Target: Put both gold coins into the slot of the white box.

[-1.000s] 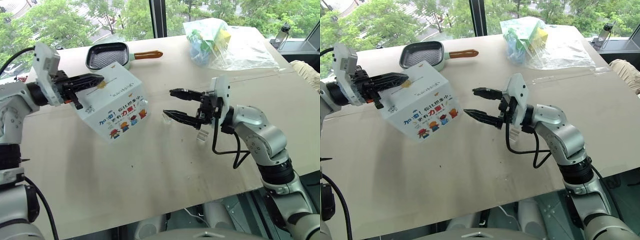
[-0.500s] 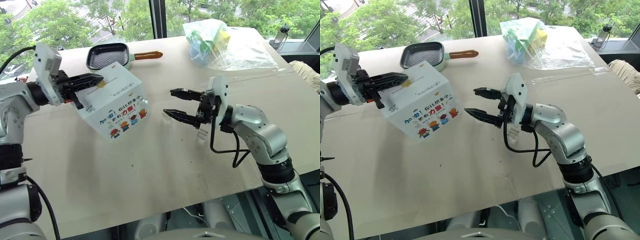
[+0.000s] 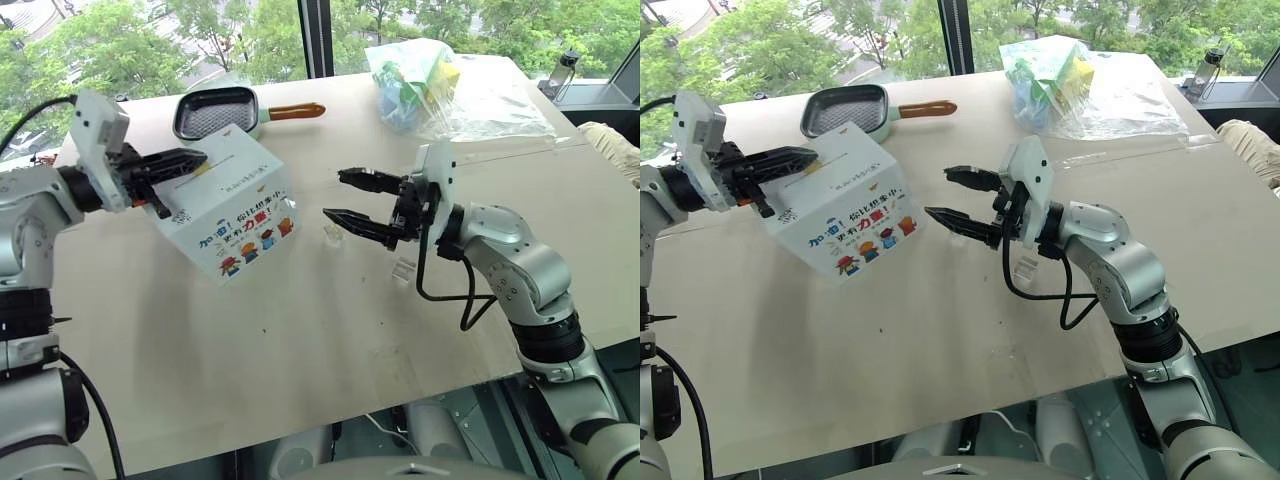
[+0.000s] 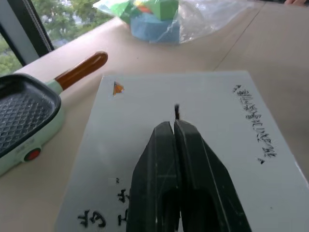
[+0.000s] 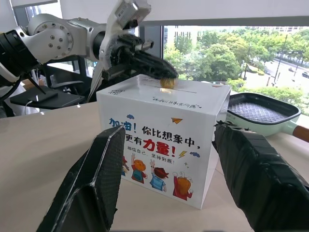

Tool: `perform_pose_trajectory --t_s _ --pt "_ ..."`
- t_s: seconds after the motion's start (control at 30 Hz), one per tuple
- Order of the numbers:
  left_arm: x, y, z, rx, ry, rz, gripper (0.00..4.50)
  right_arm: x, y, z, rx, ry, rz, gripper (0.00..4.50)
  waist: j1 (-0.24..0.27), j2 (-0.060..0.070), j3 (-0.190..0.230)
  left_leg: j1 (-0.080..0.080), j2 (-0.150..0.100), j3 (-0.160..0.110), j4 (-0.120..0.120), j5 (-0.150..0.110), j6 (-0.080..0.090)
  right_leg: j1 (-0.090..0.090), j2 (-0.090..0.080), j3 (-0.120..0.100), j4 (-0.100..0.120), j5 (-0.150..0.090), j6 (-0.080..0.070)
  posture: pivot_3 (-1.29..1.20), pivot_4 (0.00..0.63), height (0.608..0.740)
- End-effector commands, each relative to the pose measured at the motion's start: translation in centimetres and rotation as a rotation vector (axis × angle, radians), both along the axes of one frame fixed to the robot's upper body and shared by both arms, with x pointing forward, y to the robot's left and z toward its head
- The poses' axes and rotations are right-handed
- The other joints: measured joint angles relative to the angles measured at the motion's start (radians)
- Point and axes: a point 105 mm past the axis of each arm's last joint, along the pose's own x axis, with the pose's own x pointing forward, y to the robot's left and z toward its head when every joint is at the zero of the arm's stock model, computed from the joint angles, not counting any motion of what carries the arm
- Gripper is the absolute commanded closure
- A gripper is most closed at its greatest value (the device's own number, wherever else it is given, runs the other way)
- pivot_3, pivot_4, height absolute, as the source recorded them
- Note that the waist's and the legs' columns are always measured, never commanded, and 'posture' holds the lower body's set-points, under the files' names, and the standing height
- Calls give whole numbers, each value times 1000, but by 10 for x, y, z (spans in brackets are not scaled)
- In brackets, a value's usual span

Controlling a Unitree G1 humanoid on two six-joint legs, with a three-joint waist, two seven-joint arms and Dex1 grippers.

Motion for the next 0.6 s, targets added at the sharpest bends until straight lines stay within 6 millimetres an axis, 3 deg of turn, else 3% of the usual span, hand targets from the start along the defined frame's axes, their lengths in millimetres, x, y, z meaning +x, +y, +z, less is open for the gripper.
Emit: perform_pose_trajectory --t_s 0.03,0.23,0.27,0.33,0.43,0.47,0.6 --pt "1 7 -2 25 11 38 4500 -3 -2 17 36 -60 -1 1338 -1 0 0 0 0 0 0 0 0 0 0 0 0 0 0 0 150 721" --pt "-2 3 -6 24 46 2 4500 -4 -1 16 37 -58 1 1338 -2 0 0 1 0 0 0 0 0 0 0 1 2 0 0 0 150 721" --pt "-4 1 -6 19 54 -10 3900 -4 -1 16 37 -58 2 1250 -3 0 0 1 0 0 0 0 0 0 0 1 3 0 0 0 150 721" --pt "-4 -1 -4 17 38 -18 3290 -5 -1 15 32 -56 3 1250 -5 0 0 1 0 0 0 0 0 0 0 1 3 0 0 0 150 721" --pt "4 3 9 4 -51 46 1745 -3 0 11 8 -52 0 1250 -6 0 0 1 0 0 0 0 0 0 0 1 2 0 0 0 150 721" --pt "1 2 13 -4 -71 31 1456 -2 1 8 -8 -50 -1 1250 -6 0 0 1 0 0 1 0 -1 0 0 0 2 0 0 0 150 721" --pt "-15 -13 43 -70 -167 -50 1456 8 8 -13 -94 -47 -25 1250 -13 -2 0 0 0 0 1 0 -1 0 0 0 2 0 0 0 150 721"
